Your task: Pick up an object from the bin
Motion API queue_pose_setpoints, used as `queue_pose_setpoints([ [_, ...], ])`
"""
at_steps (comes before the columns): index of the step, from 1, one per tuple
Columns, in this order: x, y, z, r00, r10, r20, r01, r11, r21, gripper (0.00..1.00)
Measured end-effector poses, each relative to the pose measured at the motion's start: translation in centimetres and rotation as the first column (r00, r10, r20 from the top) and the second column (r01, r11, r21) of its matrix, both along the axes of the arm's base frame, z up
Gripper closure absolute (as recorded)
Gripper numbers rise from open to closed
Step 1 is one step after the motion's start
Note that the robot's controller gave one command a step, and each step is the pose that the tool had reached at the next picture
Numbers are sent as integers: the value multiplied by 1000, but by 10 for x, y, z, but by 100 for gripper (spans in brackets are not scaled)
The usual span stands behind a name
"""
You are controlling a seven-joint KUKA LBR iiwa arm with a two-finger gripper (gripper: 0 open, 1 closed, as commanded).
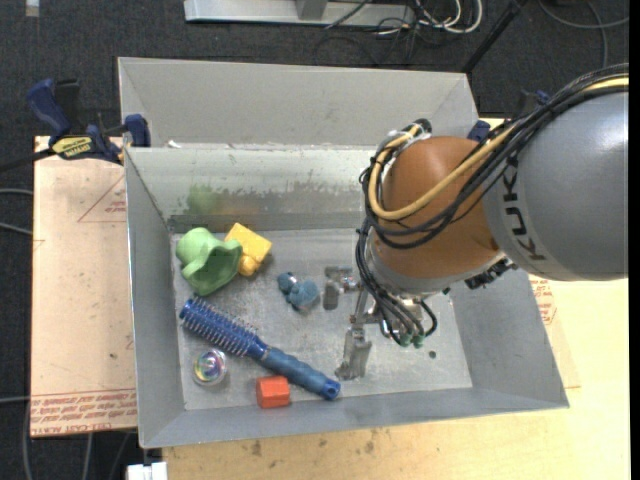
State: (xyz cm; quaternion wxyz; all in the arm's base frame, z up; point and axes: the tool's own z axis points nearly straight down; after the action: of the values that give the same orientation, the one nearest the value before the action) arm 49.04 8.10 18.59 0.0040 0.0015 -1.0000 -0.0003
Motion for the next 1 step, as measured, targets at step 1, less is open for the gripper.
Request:
queue_pose_setpoints([
  [1, 3, 47, -119, 987, 157, 11, -157, 988, 1, 0],
])
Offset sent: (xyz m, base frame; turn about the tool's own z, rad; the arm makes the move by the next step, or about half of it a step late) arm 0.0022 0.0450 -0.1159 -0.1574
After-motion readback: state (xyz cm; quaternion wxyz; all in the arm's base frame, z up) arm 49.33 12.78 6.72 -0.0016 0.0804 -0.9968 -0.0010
